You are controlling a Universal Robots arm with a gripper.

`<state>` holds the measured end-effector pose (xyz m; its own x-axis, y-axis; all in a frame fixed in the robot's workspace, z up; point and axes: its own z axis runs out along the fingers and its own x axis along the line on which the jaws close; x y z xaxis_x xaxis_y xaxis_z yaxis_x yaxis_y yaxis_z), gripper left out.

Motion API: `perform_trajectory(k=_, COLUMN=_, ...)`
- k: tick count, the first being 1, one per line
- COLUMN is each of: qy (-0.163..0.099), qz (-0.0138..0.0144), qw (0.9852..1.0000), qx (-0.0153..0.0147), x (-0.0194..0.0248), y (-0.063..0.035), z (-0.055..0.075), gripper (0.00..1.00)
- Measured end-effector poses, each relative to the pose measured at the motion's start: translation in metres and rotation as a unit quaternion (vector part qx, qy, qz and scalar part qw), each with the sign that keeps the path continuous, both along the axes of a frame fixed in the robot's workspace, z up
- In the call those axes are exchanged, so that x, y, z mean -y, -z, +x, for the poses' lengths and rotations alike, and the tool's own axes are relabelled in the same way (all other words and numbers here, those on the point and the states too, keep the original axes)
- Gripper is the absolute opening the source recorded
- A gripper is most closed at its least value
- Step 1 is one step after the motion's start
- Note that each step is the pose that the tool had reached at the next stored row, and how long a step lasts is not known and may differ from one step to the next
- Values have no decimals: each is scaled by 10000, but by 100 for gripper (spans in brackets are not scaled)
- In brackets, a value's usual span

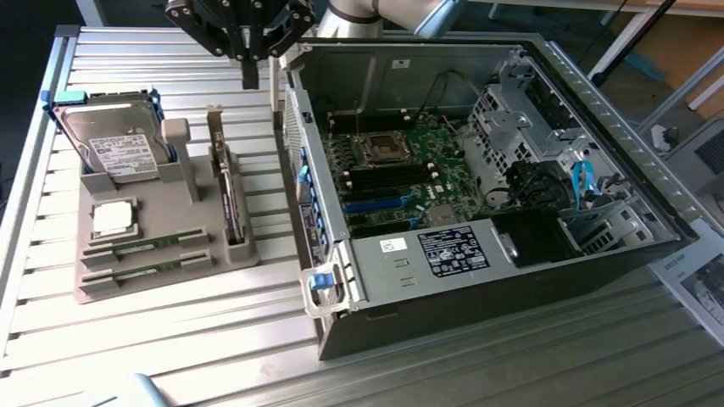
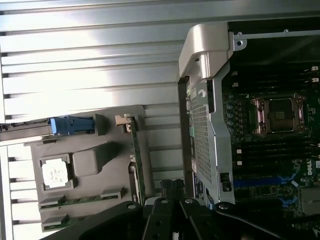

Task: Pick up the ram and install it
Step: 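Reach for the ram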

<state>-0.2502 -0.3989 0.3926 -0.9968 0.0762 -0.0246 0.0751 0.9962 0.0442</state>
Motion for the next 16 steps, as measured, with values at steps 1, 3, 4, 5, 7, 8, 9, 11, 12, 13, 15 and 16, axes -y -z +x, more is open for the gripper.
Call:
perform_trajectory(k=1, qy=0, qz=0, qw=10000, qx=0, x=0, y=0, z=-21, gripper=10)
perform_trajectory(k=3, qy=0, qz=-1, qw=10000, qx=-1, x=0, y=0, z=-93, gripper=10)
perform_trajectory(k=4, qy=0, qz=-1, qw=10000, qx=-1, x=0, y=0, z=-117, gripper=10)
perform_trajectory(k=5, qy=1, qz=0, qw=10000, qx=0, x=0, y=1, z=-155, gripper=10)
perform_trajectory(k=7, qy=0, qz=0, qw=10000, qx=0, x=0, y=1, z=-217, gripper=10)
perform_trajectory(k=8, qy=0, qz=0, qw=10000, qx=0, x=0, y=2, z=-244, gripper=10)
perform_trajectory(k=9, qy=0, qz=0, qw=10000, qx=0, x=0, y=2, z=-278, gripper=10)
perform_trajectory(k=11, qy=0, qz=0, qw=10000, qx=-1, x=0, y=2, z=-344, gripper=10)
perform_trajectory(k=12, qy=0, qz=0, qw=10000, qx=0, x=0, y=3, z=-400, gripper=10)
perform_trajectory(k=13, qy=0, qz=0, qw=10000, qx=0, x=0, y=4, z=-465, gripper=10)
perform_trajectory(k=15, qy=0, qz=-1, qw=10000, qx=-1, x=0, y=4, z=-564, gripper=10)
perform_trajectory(k=16, qy=0, qz=0, qw=10000, qx=0, x=0, y=5, z=-590, gripper=10)
